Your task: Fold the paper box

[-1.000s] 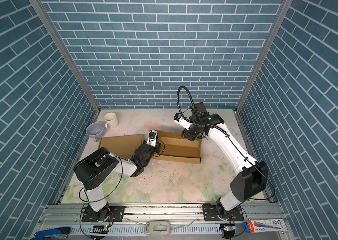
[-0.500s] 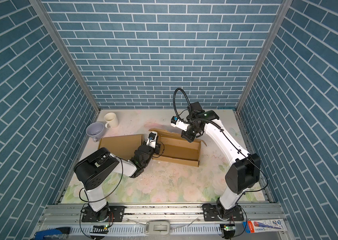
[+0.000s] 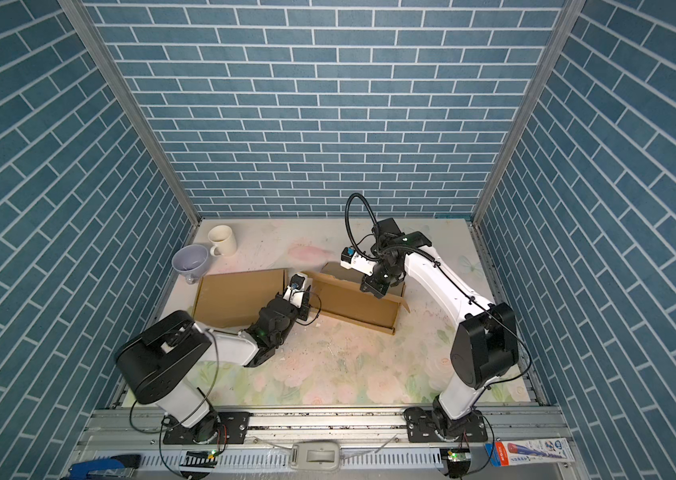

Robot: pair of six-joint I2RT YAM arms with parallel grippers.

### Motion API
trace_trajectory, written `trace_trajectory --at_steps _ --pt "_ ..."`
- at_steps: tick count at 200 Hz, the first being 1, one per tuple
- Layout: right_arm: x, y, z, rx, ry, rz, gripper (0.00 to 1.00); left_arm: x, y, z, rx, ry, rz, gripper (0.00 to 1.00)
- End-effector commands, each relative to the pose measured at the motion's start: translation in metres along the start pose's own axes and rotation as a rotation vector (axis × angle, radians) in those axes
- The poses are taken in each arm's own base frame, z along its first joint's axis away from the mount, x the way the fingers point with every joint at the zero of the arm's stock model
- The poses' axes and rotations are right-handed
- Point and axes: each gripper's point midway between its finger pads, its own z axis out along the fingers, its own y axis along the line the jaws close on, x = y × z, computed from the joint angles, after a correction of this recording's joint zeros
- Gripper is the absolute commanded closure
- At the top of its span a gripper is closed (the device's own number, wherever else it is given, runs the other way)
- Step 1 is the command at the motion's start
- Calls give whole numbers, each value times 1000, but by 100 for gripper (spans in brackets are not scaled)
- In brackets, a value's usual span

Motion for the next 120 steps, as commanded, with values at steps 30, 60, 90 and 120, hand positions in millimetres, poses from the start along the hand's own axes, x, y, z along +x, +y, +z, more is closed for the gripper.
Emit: trace_trajectory --at_steps 30,60,90,120 --pt "14 7 9 -14 -1 31 100 -19 24 -50 -61 -6 15 64" --pt "27 17 30 -63 16 69 100 -47 35 -60 -75 -12 64 59" --pt "51 21 60 -91 86 104 100 -71 32 -44 -12 27 55 56" --pt "62 17 77 -72 108 117 100 -80 13 -17 161 74 -56 56"
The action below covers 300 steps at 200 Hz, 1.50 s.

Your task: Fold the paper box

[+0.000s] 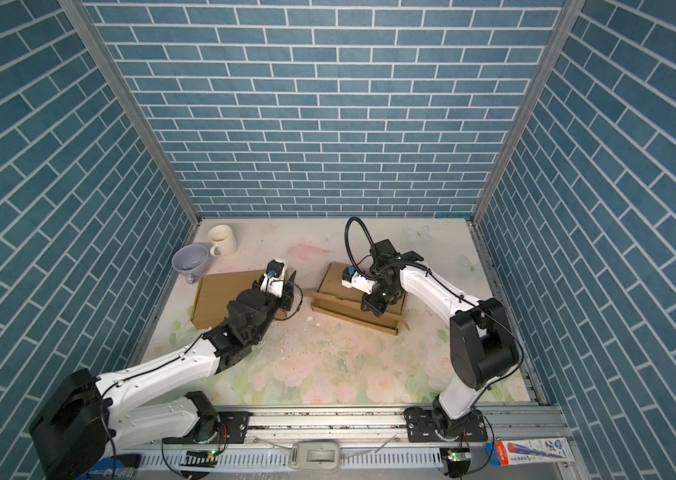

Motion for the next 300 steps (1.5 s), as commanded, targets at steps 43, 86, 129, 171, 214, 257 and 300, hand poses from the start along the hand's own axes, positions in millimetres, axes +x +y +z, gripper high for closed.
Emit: trace_trajectory --at_steps 43,86,129,171,214,257,300 --pt "21 -7 38 3 29 104 78 16 -81 48 470 219 -160 57" --pt "-4 8 6 -77 -138 199 52 61 -110 69 580 338 -265 59" --pt "-9 2 -25 -73 -271 312 48 95 -123 71 631 439 -298 60" --pt "-27 2 -39 -139 -398 455 35 130 -123 71 615 551 -282 61" --pt "12 -46 -5 86 -264 740 45 146 -120 72 584 603 -274 61" --pt "43 -69 28 183 -177 896 53 166 -116 73 547 628 -273 64" --pt "28 -73 -8 227 -255 867 47 127 -108 73 545 554 -277 64"
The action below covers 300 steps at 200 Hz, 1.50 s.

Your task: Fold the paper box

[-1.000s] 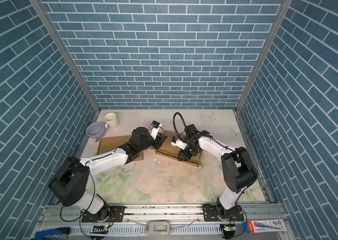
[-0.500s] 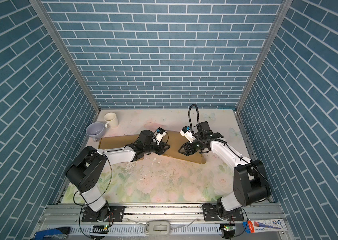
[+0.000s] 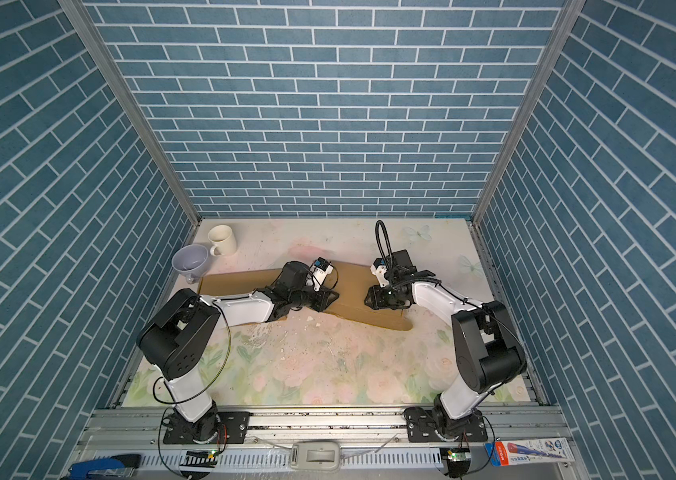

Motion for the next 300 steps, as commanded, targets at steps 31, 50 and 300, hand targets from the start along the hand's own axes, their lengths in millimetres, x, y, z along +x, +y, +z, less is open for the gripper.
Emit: trace_trajectory --at_steps 31,50,300 --pt "-16 -32 -43 73 -121 155 36 -39 9 -35 -49 -43 -12 57" --pt "-13 -43 -56 75 -150 215 32 -47 25 -44 -78 -49 -48 51" --pt "40 -85 -12 -228 -186 732 1 64 124 15 -71 263 -534 72"
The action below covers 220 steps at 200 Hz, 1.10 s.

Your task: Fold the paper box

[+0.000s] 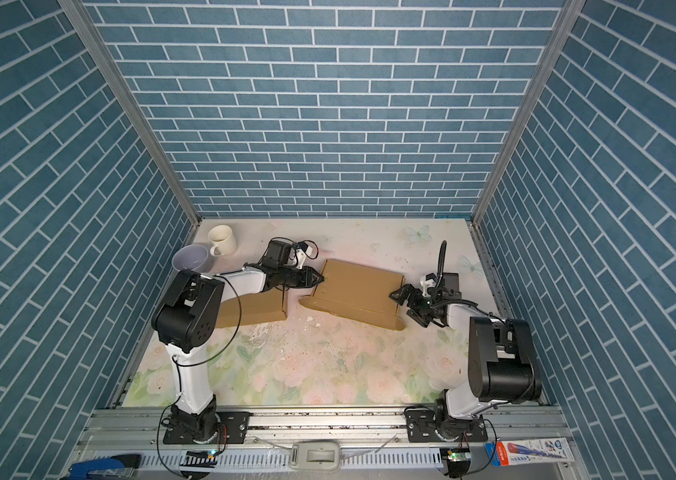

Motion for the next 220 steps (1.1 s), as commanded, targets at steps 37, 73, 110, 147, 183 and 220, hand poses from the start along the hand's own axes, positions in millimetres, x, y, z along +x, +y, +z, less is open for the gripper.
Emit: trace_trajectory --at_steps 37,73,110,147,183,220 --pt "28 -17 15 -5 60 116 1 69 77 13 -144 171 -200 77" --pt "35 -15 27 -19 88 100 2 75 84 14 -155 184 -202 80" --pt "28 17 37 -132 84 80 13 63 74 13 -119 150 -212 69" --pt "19 31 39 -202 46 119 22 24 37 -10 -35 21 -190 55" --pt "21 30 40 -210 67 167 31 -1 -9 -65 20 -170 -92 46" --pt "17 39 30 -244 104 262 38 -5 -48 -99 -20 -209 121 40"
